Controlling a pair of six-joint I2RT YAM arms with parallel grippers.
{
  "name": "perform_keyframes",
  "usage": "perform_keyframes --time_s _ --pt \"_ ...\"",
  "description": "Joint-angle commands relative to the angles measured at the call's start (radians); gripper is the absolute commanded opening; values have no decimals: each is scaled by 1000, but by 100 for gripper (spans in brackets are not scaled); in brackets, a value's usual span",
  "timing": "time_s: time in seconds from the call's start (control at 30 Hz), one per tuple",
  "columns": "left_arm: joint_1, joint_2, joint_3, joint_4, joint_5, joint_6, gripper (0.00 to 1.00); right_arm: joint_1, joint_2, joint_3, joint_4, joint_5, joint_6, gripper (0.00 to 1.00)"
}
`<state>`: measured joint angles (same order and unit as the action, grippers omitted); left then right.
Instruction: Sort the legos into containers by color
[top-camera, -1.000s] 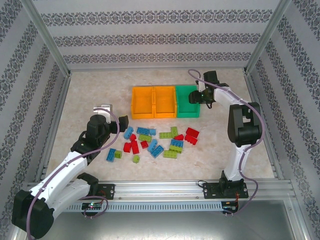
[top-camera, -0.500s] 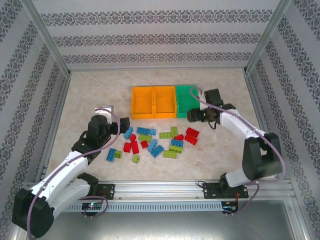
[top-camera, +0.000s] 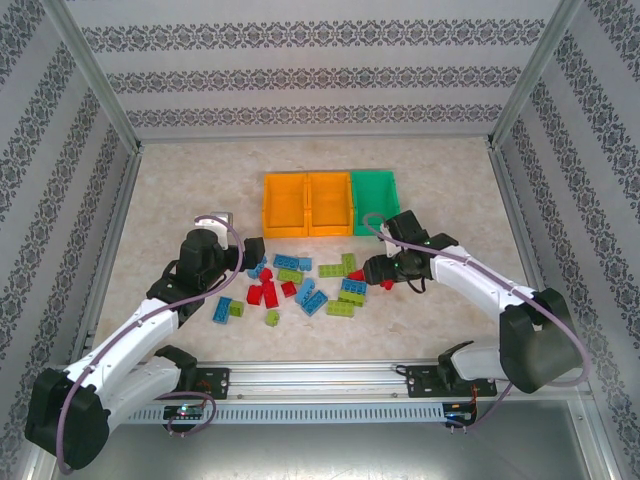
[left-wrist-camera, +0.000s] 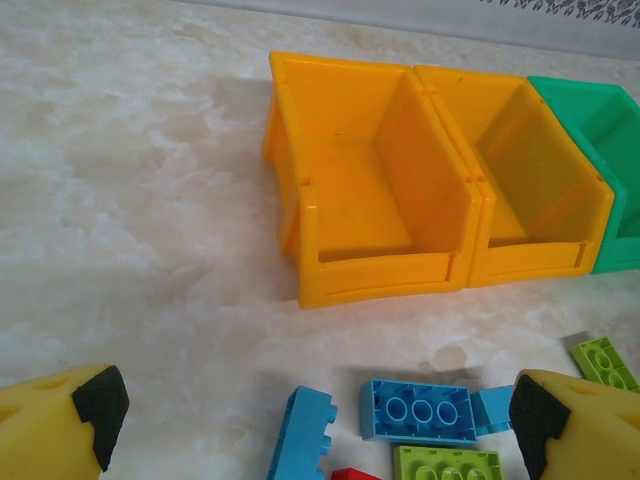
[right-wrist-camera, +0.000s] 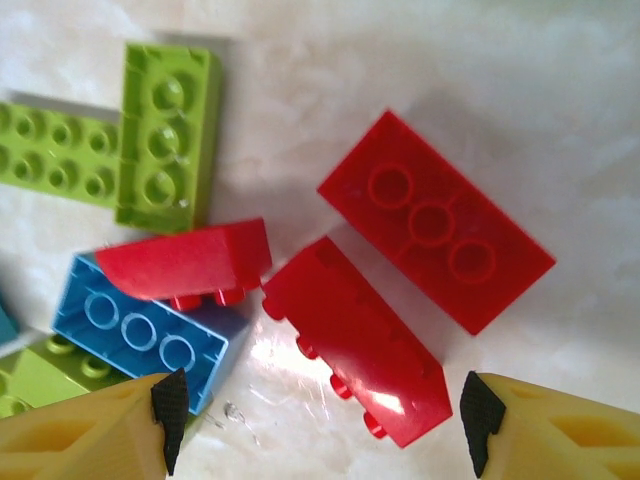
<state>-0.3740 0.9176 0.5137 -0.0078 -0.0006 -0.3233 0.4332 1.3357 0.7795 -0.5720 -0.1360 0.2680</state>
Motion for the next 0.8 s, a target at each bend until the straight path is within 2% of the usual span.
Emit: perform_keyframes --time_s 0.0,0.33,0.6,0.77 --pt "-16 -7 9 43 13 -20 100 20 8 -14 -28 40 46 74" --pt "-16 -12 4 37 10 -24 100 65 60 -17 -12 40 77 68" --pt "-17 -16 0 31 9 -23 100 96 57 -16 -20 54 88 53" --pt "-16 -16 -2 32 7 -24 100 104 42 -5 -42 99 86 50"
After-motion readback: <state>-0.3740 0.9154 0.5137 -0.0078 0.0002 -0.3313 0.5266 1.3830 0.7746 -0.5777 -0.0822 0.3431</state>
